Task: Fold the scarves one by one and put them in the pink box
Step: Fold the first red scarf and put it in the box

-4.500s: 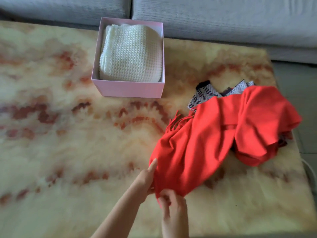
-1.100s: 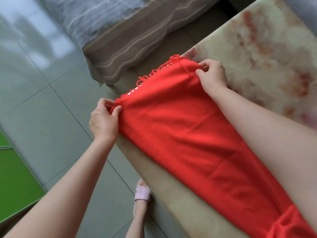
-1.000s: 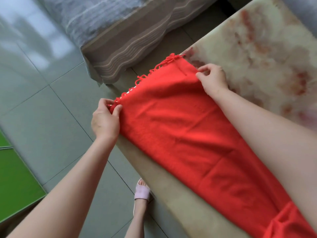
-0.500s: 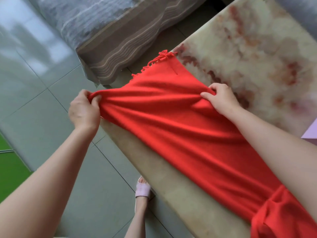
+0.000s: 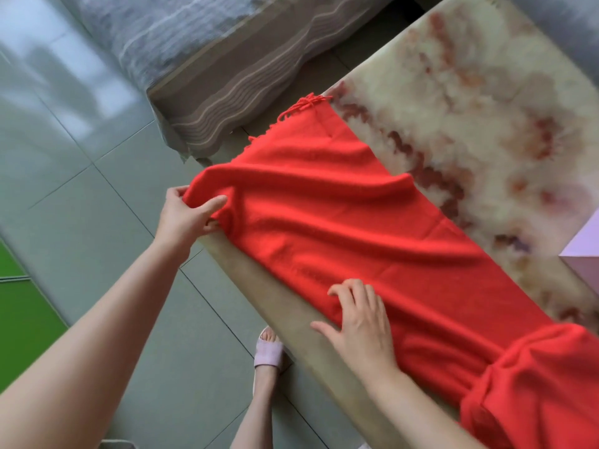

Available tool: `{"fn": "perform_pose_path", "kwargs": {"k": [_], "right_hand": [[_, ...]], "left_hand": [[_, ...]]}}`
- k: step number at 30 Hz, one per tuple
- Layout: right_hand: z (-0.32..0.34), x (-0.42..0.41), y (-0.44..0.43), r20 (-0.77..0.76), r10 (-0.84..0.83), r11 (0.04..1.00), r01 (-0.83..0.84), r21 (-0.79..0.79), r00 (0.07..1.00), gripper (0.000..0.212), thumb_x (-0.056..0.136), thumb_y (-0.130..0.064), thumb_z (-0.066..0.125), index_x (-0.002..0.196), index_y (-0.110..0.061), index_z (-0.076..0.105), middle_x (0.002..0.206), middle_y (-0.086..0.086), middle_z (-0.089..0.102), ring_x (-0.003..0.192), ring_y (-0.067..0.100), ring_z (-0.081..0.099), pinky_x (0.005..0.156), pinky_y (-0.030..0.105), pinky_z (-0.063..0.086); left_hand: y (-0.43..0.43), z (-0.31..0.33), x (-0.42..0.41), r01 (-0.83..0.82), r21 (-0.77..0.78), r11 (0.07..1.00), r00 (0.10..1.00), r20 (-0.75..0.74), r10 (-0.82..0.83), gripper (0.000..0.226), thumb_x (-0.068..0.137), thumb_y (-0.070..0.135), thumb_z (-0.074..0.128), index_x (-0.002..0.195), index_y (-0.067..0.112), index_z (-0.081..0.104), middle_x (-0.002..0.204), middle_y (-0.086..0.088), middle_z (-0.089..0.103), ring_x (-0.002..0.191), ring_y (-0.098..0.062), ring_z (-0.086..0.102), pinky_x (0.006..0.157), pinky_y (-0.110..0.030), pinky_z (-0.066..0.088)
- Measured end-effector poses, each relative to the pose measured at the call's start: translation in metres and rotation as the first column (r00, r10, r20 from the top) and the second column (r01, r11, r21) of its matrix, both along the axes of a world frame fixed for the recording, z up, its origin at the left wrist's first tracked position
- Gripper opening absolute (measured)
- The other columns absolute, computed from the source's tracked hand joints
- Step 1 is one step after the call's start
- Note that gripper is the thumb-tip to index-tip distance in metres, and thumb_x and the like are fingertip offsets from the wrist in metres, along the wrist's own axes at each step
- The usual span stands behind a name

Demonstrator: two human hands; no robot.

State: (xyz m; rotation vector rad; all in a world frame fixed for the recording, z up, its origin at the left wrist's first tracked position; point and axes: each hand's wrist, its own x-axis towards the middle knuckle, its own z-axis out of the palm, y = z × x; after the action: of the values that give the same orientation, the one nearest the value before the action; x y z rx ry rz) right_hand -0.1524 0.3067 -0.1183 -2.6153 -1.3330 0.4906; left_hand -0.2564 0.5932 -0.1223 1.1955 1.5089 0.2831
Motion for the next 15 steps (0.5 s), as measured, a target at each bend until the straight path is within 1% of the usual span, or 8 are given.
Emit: {"fn": "perform_pose_path", "kwargs": {"k": [2, 5, 7, 9, 11, 12, 13, 15], "right_hand": [[-0.008, -0.009, -0.016, -0.037, -0.130, 0.990, 0.128, -0.067, 0.991, 0.049, 0.056, -0.048, 0.081, 0.091, -0.025, 0.055, 0.093, -0.004, 0.053, 0.085, 0.021, 0.052, 0.075, 0.030, 0.036], [-0.012, -0.002, -0.024, -0.062, -0.247, 0.968, 0.249, 0.030, 0.967, 0.029, 0.066, -0.031, 0.081, 0.078, -0.023, 0.057, 0.080, -0.005, 0.057, 0.076, 0.023, 0.055, 0.071, 0.031, 0.037], [-0.008, 0.003, -0.023, -0.111, -0.259, 0.955, 0.271, 0.116, 0.960, 0.014, 0.078, -0.033, 0.067, 0.077, -0.020, 0.061, 0.075, -0.005, 0.062, 0.072, 0.023, 0.058, 0.069, 0.031, 0.038], [0.000, 0.010, -0.019, -0.278, -0.296, 0.932, 0.340, 0.123, 0.914, 0.029, 0.085, -0.042, 0.049, 0.079, -0.018, 0.064, 0.077, -0.005, 0.067, 0.075, 0.022, 0.062, 0.068, 0.033, 0.041], [0.007, 0.020, -0.016, -0.417, -0.323, 0.923, 0.380, 0.058, 0.849, 0.028, 0.092, -0.038, 0.048, 0.082, -0.016, 0.063, 0.077, -0.003, 0.067, 0.078, 0.026, 0.062, 0.069, 0.038, 0.043], [0.008, 0.025, -0.015, -0.437, -0.311, 0.935, 0.353, 0.018, 0.844, 0.023, 0.095, -0.033, 0.050, 0.084, -0.016, 0.061, 0.075, -0.001, 0.065, 0.079, 0.029, 0.062, 0.069, 0.039, 0.043], [0.006, 0.028, -0.015, -0.427, -0.288, 0.951, 0.310, -0.020, 0.857, 0.018, 0.096, -0.030, 0.050, 0.089, -0.017, 0.060, 0.075, 0.000, 0.064, 0.081, 0.031, 0.061, 0.070, 0.039, 0.043], [0.007, 0.027, -0.016, -0.354, -0.224, 0.974, 0.225, -0.041, 0.908, 0.018, 0.095, -0.037, 0.050, 0.101, -0.021, 0.057, 0.084, -0.002, 0.062, 0.086, 0.025, 0.060, 0.074, 0.038, 0.045]], "left_hand": [[-0.002, -0.001, -0.003, 0.040, 0.013, 0.999, 0.998, 0.038, -0.040, 0.051, 0.078, 0.004, 0.073, 0.120, 0.005, 0.044, 0.099, -0.009, 0.053, 0.076, -0.019, 0.060, 0.057, -0.026, 0.059], [0.002, -0.007, -0.007, 0.031, 0.124, 0.992, 0.999, 0.016, -0.033, 0.037, 0.081, -0.002, 0.067, 0.111, 0.008, 0.047, 0.098, -0.012, 0.050, 0.083, -0.027, 0.060, 0.050, -0.024, 0.057], [0.008, -0.011, -0.006, -0.018, 0.168, 0.986, 1.000, -0.008, 0.020, 0.036, 0.084, 0.001, 0.064, 0.115, 0.004, 0.047, 0.106, -0.015, 0.051, 0.088, -0.033, 0.061, 0.044, -0.021, 0.054], [0.016, -0.012, -0.003, -0.036, 0.210, 0.977, 0.997, -0.057, 0.049, 0.040, 0.084, 0.003, 0.063, 0.120, 0.003, 0.047, 0.114, -0.019, 0.053, 0.093, -0.037, 0.062, 0.045, -0.023, 0.055], [0.021, -0.015, -0.003, -0.005, 0.253, 0.967, 0.990, -0.132, 0.039, 0.040, 0.082, 0.005, 0.063, 0.119, 0.008, 0.048, 0.118, -0.017, 0.054, 0.099, -0.035, 0.063, 0.058, -0.035, 0.060], [0.022, -0.014, -0.004, 0.028, 0.267, 0.963, 0.985, -0.170, 0.019, 0.041, 0.081, 0.006, 0.063, 0.119, 0.011, 0.049, 0.118, -0.015, 0.055, 0.101, -0.035, 0.062, 0.068, -0.043, 0.059], [0.021, -0.013, -0.004, 0.075, 0.277, 0.958, 0.977, -0.213, -0.015, 0.042, 0.080, 0.008, 0.063, 0.119, 0.013, 0.049, 0.119, -0.014, 0.054, 0.102, -0.036, 0.062, 0.078, -0.050, 0.056], [0.015, -0.013, -0.005, 0.175, 0.290, 0.941, 0.950, -0.299, -0.085, 0.048, 0.079, 0.013, 0.066, 0.123, 0.015, 0.046, 0.124, -0.014, 0.050, 0.104, -0.039, 0.059, 0.089, -0.055, 0.049]]}}
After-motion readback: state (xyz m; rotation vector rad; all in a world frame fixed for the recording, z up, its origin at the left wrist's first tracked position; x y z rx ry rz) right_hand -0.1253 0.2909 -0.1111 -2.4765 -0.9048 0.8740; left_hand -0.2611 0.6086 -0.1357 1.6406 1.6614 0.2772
